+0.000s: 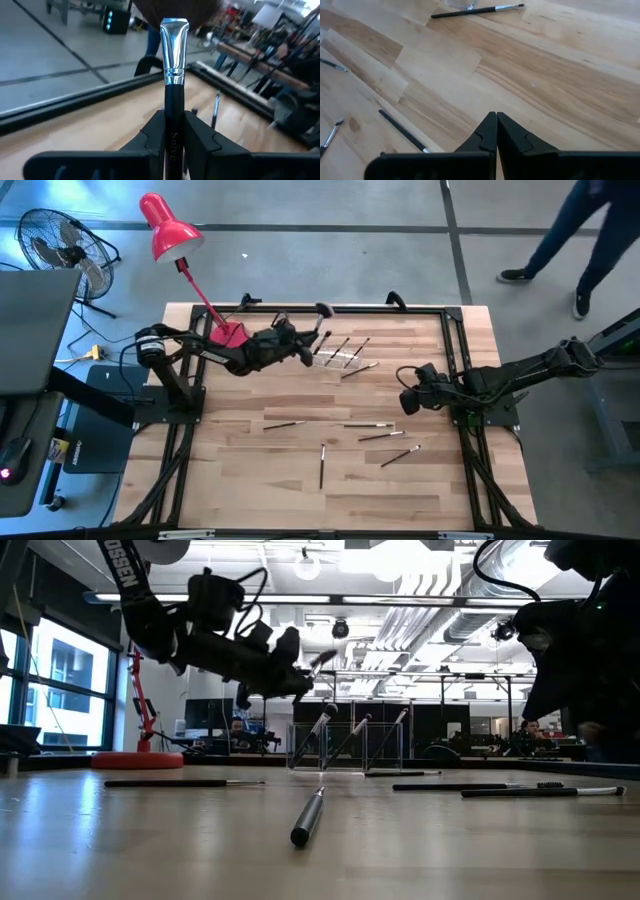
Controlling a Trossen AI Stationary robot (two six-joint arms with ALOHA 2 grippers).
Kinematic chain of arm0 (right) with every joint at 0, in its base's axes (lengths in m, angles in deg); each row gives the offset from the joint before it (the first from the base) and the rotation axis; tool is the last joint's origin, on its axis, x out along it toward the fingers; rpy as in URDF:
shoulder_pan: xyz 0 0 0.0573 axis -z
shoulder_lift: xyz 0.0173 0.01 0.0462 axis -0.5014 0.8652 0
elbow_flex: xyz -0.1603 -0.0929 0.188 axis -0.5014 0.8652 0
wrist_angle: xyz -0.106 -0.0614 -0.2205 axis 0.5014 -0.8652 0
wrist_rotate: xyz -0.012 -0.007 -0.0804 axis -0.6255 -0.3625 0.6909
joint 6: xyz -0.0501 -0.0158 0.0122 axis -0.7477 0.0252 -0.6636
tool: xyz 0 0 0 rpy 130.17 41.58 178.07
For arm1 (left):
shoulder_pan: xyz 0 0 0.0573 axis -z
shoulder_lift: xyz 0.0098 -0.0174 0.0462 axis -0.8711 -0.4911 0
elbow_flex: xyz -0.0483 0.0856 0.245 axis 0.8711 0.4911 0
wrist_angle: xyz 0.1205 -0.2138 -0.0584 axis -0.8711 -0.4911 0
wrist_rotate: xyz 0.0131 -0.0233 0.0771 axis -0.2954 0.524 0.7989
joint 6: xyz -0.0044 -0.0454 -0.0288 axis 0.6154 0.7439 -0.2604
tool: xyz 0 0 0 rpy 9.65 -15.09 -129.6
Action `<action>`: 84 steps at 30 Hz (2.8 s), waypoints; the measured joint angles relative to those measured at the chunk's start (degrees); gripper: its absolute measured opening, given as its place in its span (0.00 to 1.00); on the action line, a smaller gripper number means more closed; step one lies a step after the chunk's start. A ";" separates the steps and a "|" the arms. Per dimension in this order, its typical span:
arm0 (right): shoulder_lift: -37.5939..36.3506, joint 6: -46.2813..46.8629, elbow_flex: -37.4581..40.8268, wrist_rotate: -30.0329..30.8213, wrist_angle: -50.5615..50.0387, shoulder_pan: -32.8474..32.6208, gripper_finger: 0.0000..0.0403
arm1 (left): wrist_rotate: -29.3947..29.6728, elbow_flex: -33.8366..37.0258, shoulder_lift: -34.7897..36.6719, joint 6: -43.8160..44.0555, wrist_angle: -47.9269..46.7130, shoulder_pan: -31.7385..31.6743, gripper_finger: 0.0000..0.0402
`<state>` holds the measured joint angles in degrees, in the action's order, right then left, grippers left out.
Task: Put items in baskets/containers
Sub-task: Put the highlighter brush into the transparent organizer, then adjust the transparent organizer
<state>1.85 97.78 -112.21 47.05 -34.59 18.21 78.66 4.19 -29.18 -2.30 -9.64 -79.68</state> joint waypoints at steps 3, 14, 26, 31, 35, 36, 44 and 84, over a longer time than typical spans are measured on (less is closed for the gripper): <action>0.00 0.01 0.00 0.03 0.02 0.00 0.00 | -0.66 0.11 -1.43 0.11 0.17 0.00 0.10; 0.00 0.59 0.00 -1.59 0.26 0.00 0.00 | -1.81 -2.86 -6.43 -0.84 1.48 0.00 0.12; 0.00 0.63 0.00 -1.60 0.24 0.00 0.00 | -6.54 -2.91 -7.15 -1.47 0.75 0.02 0.17; 0.00 0.64 0.00 -1.48 0.24 0.00 0.00 | -5.94 -2.91 -7.15 -1.57 -2.16 0.01 0.20; 0.01 1.29 0.00 -1.29 0.24 0.00 0.00 | -5.80 -2.91 -7.15 -1.78 -2.33 0.00 0.21; 0.00 1.30 0.00 -1.26 0.24 0.00 0.00 | -5.82 -2.91 -7.15 -2.42 -2.29 0.00 0.21; 0.00 1.33 0.00 -1.26 0.28 0.00 0.00 | -5.93 -2.91 -7.15 -4.00 -1.89 0.00 0.21; 0.00 -2.08 0.00 2.39 1.61 0.00 0.00 | -9.16 -13.43 11.20 -9.14 -33.61 2.07 0.21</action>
<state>1.85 95.70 -112.21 49.44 -32.98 18.21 69.50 -9.24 -17.98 -11.44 -43.26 -77.61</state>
